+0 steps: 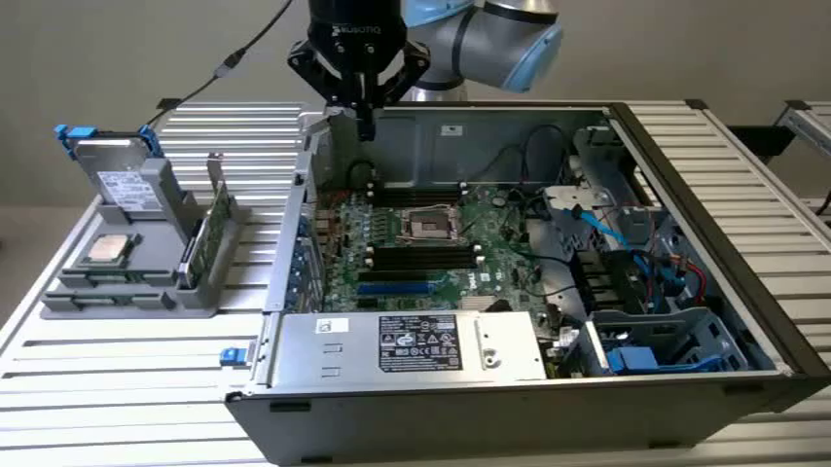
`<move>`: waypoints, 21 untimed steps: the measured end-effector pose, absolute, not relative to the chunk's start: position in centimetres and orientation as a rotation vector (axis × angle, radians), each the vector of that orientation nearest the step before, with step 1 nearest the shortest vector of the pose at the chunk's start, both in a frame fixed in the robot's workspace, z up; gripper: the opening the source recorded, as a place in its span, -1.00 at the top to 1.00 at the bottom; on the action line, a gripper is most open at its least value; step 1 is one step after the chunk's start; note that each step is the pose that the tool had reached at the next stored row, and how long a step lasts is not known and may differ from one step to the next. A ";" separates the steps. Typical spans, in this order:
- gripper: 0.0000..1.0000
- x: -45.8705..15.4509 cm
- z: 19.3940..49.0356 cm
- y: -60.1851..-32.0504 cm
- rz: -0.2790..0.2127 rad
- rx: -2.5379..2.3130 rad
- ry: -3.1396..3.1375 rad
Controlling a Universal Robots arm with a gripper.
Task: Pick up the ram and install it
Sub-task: 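Reach for the ram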
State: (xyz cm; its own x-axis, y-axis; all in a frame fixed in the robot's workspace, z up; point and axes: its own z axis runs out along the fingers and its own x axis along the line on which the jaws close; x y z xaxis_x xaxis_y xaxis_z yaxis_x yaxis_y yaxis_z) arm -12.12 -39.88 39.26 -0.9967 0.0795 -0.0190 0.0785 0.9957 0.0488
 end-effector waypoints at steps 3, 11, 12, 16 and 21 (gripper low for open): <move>0.80 -12.1 39.3 -39.9 0.075 0.123 3.117; 0.80 -12.1 39.3 -39.9 0.075 0.124 3.117; 0.80 -12.1 39.3 -39.9 0.075 0.124 3.117; 0.80 -12.5 39.3 -39.9 0.075 0.124 3.117; 0.80 -14.1 39.3 -39.9 0.075 0.124 3.117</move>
